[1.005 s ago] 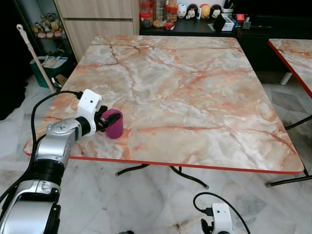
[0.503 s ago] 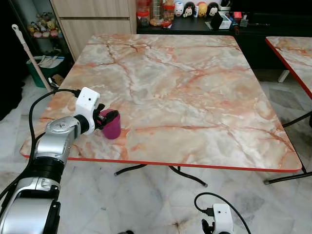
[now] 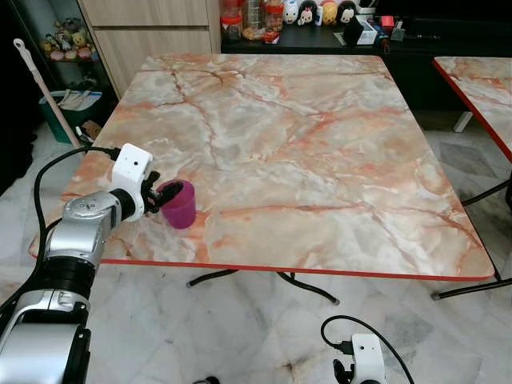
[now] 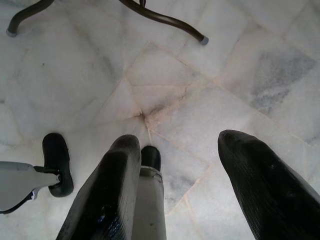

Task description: Setting the table

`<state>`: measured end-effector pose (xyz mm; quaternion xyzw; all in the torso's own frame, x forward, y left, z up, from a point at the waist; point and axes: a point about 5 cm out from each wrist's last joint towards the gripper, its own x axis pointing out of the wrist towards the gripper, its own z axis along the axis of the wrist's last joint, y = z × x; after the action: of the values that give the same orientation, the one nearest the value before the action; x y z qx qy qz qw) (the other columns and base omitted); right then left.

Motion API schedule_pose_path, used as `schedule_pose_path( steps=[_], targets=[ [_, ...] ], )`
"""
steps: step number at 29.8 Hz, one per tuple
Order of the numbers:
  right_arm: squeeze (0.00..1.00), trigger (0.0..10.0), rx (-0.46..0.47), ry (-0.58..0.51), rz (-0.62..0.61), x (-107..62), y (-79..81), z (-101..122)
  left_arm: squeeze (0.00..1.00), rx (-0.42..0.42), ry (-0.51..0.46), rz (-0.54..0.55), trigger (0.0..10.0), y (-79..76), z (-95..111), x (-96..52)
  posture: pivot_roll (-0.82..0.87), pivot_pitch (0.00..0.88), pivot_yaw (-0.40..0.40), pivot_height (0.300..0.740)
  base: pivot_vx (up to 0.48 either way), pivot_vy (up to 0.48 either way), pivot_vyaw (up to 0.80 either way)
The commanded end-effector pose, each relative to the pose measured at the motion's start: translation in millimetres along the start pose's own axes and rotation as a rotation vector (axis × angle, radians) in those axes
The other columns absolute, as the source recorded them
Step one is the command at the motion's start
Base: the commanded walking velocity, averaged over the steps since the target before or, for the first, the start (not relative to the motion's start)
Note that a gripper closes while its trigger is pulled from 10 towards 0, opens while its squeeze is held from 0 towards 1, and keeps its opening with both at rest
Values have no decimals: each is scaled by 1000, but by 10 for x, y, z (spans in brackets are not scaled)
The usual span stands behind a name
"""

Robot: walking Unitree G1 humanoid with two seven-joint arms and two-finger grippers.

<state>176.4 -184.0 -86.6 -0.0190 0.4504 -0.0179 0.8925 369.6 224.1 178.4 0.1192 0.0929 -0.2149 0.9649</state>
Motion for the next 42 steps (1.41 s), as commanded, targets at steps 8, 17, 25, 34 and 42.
schedule_pose_path(
  steps=[8, 17, 25, 34, 42],
  targets=[
    [0, 10000, 12, 7, -2, -6, -4, -28, 0, 22, 41, 18, 10000, 50, -83, -35, 41, 124, -2, 740, 0, 0, 0],
    [0, 10000, 15, 7, -6, -6, -15, -27, 0, 17, 36, 29, 1529, 68, -62, -27, 42, 121, -2, 740, 0, 0, 0],
    [0, 10000, 12, 6, -4, -4, -8, -20, 0, 14, 37, 26, 0, 53, -74, -20, 42, 124, -4, 740, 0, 0, 0],
    [0, 10000, 14, 7, -10, -6, -13, -27, 0, 17, 40, 9, 0, 26, -94, -20, 41, 129, 0, 740, 0, 0, 0],
    [0, 10000, 18, 9, -10, -9, -8, -39, 0, 13, 31, 5, 0, 10, -83, -9, 41, 128, 0, 740, 0, 0, 0]
  ],
)
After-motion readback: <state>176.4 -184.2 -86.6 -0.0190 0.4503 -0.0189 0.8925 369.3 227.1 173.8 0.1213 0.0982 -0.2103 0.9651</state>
